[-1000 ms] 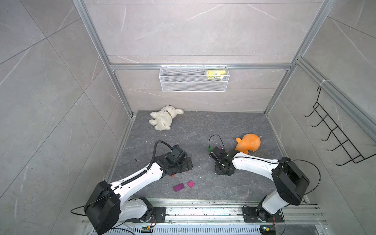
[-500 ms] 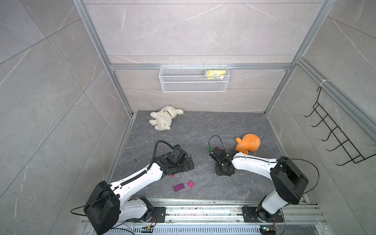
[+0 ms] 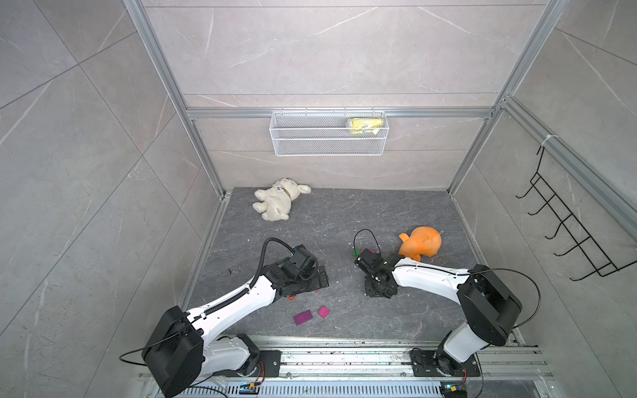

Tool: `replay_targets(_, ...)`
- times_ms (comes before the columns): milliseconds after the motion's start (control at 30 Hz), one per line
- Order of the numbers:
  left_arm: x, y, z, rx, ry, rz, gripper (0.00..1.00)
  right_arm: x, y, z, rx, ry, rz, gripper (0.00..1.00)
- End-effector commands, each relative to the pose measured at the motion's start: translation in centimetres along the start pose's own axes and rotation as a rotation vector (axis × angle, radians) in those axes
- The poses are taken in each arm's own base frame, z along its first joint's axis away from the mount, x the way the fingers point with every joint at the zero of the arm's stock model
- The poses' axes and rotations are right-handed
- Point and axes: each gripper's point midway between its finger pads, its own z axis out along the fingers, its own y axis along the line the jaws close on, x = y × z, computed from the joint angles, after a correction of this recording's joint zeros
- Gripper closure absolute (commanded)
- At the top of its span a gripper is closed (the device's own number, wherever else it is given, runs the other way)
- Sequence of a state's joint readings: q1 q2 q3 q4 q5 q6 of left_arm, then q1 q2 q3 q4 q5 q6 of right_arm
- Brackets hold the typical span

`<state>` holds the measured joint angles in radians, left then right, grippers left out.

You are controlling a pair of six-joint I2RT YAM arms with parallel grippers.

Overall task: Assemble the number 7 with building blocks
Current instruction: Assemble the building block at the center of the board.

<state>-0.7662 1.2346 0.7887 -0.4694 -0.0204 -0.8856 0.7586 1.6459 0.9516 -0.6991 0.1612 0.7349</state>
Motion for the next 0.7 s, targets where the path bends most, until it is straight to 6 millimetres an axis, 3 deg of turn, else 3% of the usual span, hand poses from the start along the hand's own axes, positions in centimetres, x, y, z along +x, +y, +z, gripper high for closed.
replay_targets(0,-0.06,-0.48,-0.04,0.013,0.000,0.026,0.00,0.34,0.02,1.26,0.013,0.034,0.027,0.67)
replay_targets(667,-0.02,-0.28,-0.15,0.007,-0.003,0.028,0.00,-0.19,0.29,1.49,0.016,0.036,0.046,0.66)
